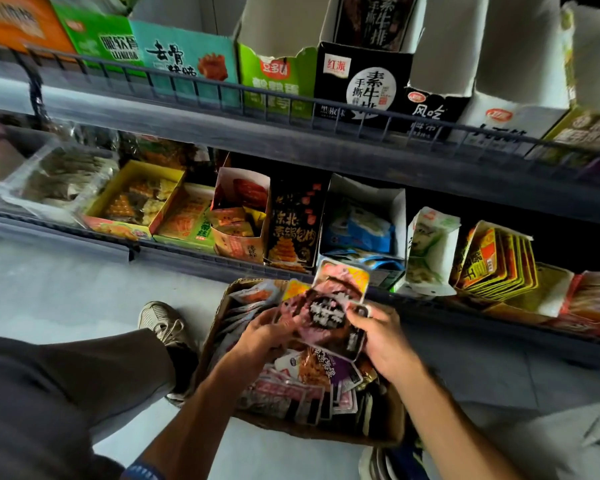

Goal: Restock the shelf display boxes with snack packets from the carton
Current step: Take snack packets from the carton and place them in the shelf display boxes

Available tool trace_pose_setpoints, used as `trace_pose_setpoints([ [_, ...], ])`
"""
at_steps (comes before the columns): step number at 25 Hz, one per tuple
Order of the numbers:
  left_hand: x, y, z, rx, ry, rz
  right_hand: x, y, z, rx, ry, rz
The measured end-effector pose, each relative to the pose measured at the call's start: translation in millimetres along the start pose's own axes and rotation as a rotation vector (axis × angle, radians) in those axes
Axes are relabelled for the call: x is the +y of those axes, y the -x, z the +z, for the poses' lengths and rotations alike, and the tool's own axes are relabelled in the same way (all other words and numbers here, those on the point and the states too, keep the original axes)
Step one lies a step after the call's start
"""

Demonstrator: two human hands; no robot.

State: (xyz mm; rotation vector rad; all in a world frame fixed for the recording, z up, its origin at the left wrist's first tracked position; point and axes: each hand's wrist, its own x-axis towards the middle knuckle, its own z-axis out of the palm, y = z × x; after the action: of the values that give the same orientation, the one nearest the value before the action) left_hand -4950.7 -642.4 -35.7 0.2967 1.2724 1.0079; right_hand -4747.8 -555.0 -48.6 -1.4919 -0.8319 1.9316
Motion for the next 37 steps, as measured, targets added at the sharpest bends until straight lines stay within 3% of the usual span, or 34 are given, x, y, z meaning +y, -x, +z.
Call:
trace_pose_setpoints([
  [2, 0.6, -1.5, -0.6, 0.031, 0.048, 0.008, 19.4, 5.0, 17.5, -0.044, 0.060, 0.079],
  [6, -1.1, -14.5, -13.0, 0.434, -0.094, -0.025, 44.0, 5.0, 38.8, -0.138, 0.388, 0.225],
  [8, 3.5, -20.6, -19.4, 0.355, -0.029, -0.068, 47.1, 1.9, 44.9, -0.024, 0.511, 0.204],
  [10, 10.7, -21.5, -19.2, 0.097, 0.100, -0.061, 47.8, -9.2, 39.7, 0.063, 0.206, 0.212],
  [12, 15.4, -22.9, -14.6, -0.067, 0.123, 0.012, 42.8, -13.6, 34.4, 0.009, -0.147, 0.254],
  [16, 9.9, -23.6, -9.9, -0.029, 0.087, 0.084, 45.4, -9.0, 49.7, 0.048, -0.290, 0.225],
  [19, 0.8, -30.5, -13.0, 0.300, -0.080, 0.040, 55.2, -4.1, 57.6, 0.097, -0.079, 0.232],
  [21, -2.6, -36.6, -15.1, 0.418, -0.065, -0.009, 61.3, -1.2, 55.3, -0.002, 0.269, 0.214],
  [23, 0.3, -36.3, -9.1, 0.280, -0.111, -0.033, 65.8, 1.2, 55.0, -0.057, 0.532, 0.169],
  [25, -2.0, -35.4, -5.8, 0.088, -0.345, -0.074, 68.3, 3.4, 51.6, -0.095, 0.541, 0.149],
  [26, -3.6, -33.9, -6.8, 0.068, -0.399, -0.052, 67.0, 6.4, 50.7, -0.152, 0.567, 0.130],
  [28, 4.5, -26.5, -16.3, 0.209, -0.363, 0.001, 68.3, 4.5, 45.5, -0.228, 0.821, 0.004],
  [30, 19.2, -23.9, -35.3, 0.430, -0.236, 0.017, 60.3, -2.6, 44.7, -0.002, 1.067, -0.173],
  [32, 30.3, -21.5, -55.3, 0.554, -0.098, 0.076, 47.4, -13.3, 48.8, 0.212, 1.059, -0.275],
  [33, 33.9, -17.2, -59.1, 0.584, -0.055, 0.097, 41.1, -21.4, 49.9, 0.229, 1.048, -0.323],
  [37, 26.3, -0.2, -62.9, 0.579, -0.001, 0.116, 31.4, -57.5, 68.5, -0.047, 1.313, -0.311],
])
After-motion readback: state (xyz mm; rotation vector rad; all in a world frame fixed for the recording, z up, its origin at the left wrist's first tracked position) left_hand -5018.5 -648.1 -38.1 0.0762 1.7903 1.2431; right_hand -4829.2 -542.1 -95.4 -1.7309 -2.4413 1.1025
